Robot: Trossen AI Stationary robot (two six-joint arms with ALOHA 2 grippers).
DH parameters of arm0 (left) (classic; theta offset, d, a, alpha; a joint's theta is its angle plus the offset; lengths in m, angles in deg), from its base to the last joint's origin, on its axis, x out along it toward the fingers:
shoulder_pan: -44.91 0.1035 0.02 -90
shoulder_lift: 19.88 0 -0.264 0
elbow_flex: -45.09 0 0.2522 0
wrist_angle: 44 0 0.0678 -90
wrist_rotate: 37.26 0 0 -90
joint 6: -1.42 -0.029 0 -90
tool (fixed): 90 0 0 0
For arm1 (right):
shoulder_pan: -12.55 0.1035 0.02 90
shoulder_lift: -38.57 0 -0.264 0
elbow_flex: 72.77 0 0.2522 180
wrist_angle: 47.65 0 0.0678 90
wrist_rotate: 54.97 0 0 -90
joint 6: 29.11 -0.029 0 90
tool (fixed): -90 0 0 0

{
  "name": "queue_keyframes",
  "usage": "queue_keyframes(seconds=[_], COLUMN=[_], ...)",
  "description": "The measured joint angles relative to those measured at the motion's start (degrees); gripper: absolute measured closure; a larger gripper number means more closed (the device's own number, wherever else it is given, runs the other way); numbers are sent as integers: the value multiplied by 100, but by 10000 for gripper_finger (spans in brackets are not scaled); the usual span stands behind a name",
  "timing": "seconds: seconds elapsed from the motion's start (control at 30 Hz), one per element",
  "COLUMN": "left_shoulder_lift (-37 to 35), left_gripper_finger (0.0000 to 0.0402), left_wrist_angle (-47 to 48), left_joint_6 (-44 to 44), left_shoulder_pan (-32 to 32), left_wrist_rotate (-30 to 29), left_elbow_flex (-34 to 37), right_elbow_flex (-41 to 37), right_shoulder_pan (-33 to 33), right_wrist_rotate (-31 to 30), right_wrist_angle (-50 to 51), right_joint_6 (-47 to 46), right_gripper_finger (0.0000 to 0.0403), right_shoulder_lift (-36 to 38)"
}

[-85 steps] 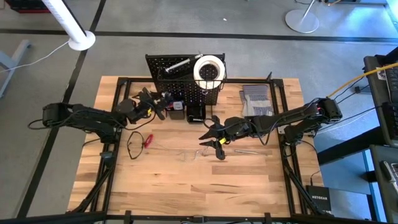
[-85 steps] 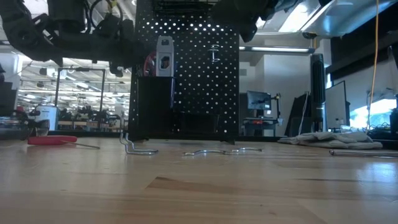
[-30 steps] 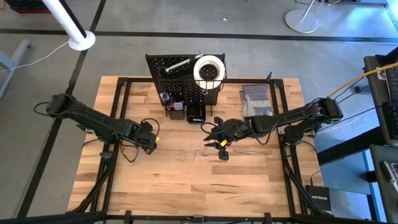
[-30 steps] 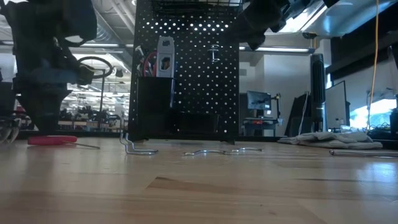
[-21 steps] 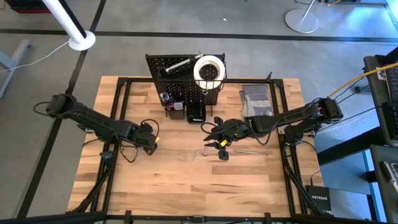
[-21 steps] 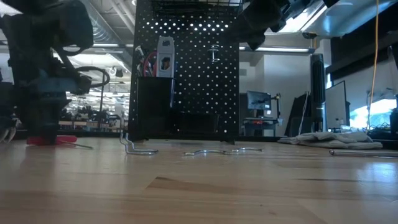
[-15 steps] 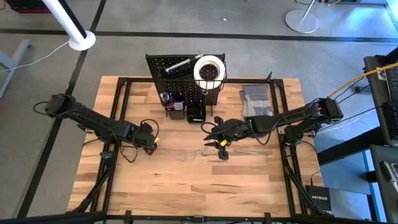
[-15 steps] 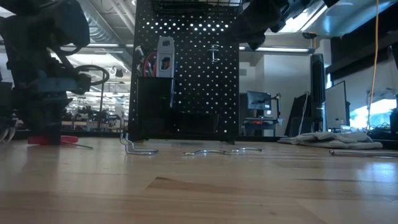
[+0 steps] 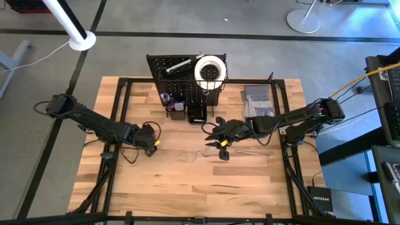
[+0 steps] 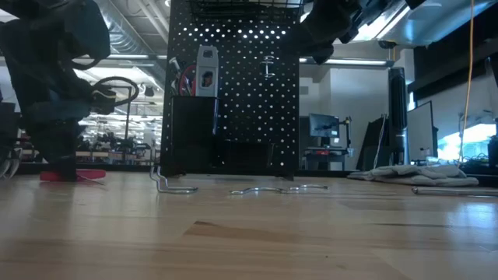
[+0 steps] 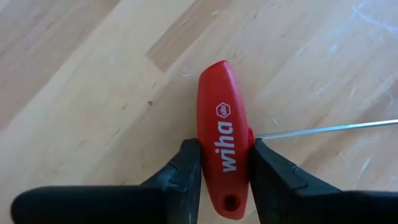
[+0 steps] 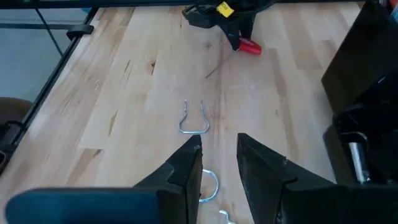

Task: Hang tools onto peg board
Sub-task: Put the red allen wrench into the left bin on the pegboard

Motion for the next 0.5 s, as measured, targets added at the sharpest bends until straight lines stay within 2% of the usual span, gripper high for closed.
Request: queue_keyframes(seconds=[0.1, 0.2, 0.33, 0.43, 0.5], left_shoulder_lift=[-64, -135, -136, -138, -138], left_gripper_finger=[312, 312, 312, 312, 312], left_wrist_angle=[71, 16, -166, -864, -1306], left_joint_6=[4, -79, -443, -1071, -1392], left_shoulder_pan=[-160, -301, -505, -679, -749], left_wrist_rotate=[-142, -374, -717, -1042, -1328], left_elbow_flex=[-136, -416, -748, -926, -967], right_elbow_flex=[-105, -542, -1460, -2032, -2219], right_shoulder_pan=[2, 2, -1, -4, -4], right_wrist_rotate=[185, 264, -30, -303, -386], right_wrist_angle=[-112, -773, -2678, -4139, -4638], right_joint_6=[-82, -149, -538, -961, -1280], right_gripper_finger=[299, 299, 299, 299, 299], right_shoulder_lift=[0, -2, -2, -4, -4])
